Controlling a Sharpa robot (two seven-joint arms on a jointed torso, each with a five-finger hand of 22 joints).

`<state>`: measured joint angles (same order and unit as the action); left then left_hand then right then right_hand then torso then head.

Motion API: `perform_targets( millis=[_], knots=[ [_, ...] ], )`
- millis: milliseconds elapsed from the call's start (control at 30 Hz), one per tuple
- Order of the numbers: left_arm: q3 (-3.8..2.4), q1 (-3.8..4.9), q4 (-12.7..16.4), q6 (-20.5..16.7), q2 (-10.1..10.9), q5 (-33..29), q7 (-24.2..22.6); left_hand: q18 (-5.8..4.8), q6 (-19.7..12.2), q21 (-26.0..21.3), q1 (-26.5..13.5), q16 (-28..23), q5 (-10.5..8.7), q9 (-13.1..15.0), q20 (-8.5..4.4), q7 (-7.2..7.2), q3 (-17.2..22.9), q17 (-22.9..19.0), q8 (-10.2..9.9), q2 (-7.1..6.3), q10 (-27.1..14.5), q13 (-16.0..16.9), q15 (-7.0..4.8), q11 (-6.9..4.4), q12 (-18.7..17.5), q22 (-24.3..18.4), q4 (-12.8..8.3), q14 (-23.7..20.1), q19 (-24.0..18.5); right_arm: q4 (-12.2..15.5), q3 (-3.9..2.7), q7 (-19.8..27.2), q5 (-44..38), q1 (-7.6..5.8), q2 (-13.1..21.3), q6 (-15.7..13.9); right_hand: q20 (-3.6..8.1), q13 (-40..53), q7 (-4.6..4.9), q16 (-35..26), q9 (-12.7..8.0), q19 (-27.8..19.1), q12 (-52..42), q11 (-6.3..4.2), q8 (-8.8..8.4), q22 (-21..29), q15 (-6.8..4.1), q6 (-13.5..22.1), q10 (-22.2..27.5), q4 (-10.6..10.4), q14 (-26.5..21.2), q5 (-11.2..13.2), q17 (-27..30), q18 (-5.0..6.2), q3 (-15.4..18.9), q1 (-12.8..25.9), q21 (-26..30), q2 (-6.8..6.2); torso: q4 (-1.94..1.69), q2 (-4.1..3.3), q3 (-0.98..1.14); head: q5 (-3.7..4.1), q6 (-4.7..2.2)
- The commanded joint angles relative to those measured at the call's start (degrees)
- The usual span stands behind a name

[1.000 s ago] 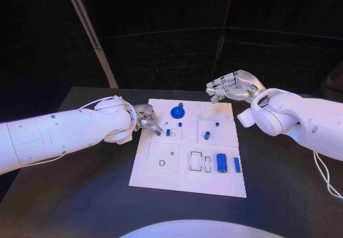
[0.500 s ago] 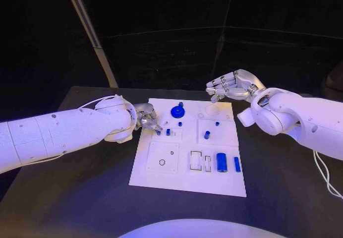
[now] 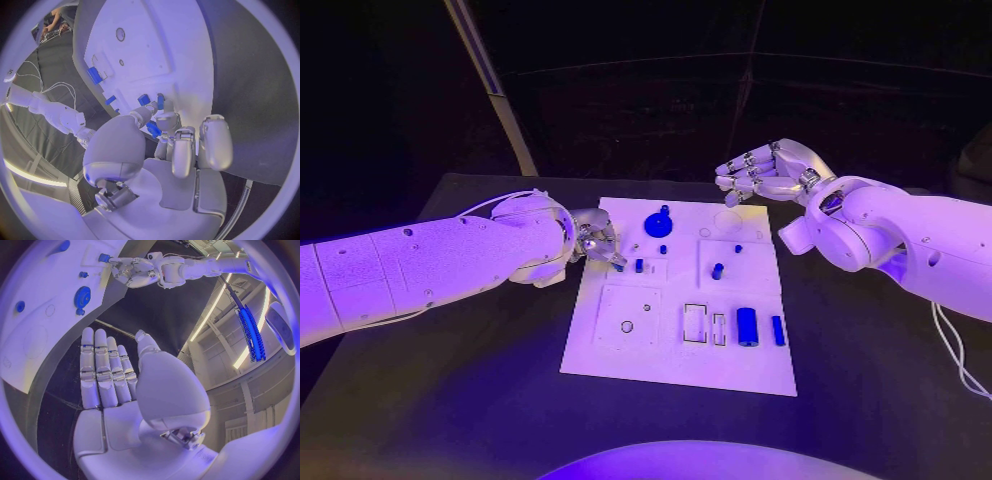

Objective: Assemble the parts on the task board

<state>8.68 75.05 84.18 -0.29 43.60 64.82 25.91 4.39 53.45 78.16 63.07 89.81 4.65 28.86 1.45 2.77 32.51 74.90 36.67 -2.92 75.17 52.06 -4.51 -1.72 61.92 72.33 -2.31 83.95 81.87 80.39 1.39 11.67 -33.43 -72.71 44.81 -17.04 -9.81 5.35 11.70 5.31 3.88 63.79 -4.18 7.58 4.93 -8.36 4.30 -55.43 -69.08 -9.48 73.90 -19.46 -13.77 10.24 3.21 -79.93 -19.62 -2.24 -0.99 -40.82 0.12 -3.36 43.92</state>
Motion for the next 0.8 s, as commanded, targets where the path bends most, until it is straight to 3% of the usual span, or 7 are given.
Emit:
perform_targets(
  millis=[33, 800],
  knots=[
    [0.19, -0.19, -0.17, 1.73, -0.06, 0.56, 0.79, -0.49, 0.16, 0.27, -0.1, 0.19, 0.35, 0.1, -0.01, -0.46, 6.64, 15.1, 0.33, -0.57, 0.73, 0.16, -0.47, -0.13, 0.43, 0.13, -6.15, 6.05, 0.43, 0.04, -0.03, 0.65, 0.02, -0.09, -0.05, 0.56, -0.35, -0.09, -0.08, -0.34, 0.09, 0.02, 0.18, 0.0, 0.19, 0.1, -0.05, 0.47, 0.37, 0.4, -0.36, -0.1, 0.07, 0.21, -0.04, 0.03, 0.24, 0.5, 0.0, -0.06, -0.01, -0.04, 0.04],
    [0.18, -0.2, -0.5, 1.57, -0.64, -0.92, 0.14, -0.65, 1.22, 0.8, -1.54, 0.19, 0.33, 0.03, -0.17, -1.05, 6.2, 15.1, 0.9, -1.39, 1.79, 1.41, -0.71, -0.53, 1.43, 0.96, -5.04, 6.05, 0.8, -0.04, -0.03, 0.69, 0.02, -0.09, -0.2, 0.59, -0.37, -0.14, -0.06, -0.39, 0.1, 0.06, 0.14, 0.02, 0.26, 0.18, -0.03, 0.53, 0.43, 0.41, -0.37, -0.03, 0.07, 0.21, 0.02, 0.1, 0.37, 0.58, 0.0, -0.03, 0.0, 0.12, 0.2]
  ],
)
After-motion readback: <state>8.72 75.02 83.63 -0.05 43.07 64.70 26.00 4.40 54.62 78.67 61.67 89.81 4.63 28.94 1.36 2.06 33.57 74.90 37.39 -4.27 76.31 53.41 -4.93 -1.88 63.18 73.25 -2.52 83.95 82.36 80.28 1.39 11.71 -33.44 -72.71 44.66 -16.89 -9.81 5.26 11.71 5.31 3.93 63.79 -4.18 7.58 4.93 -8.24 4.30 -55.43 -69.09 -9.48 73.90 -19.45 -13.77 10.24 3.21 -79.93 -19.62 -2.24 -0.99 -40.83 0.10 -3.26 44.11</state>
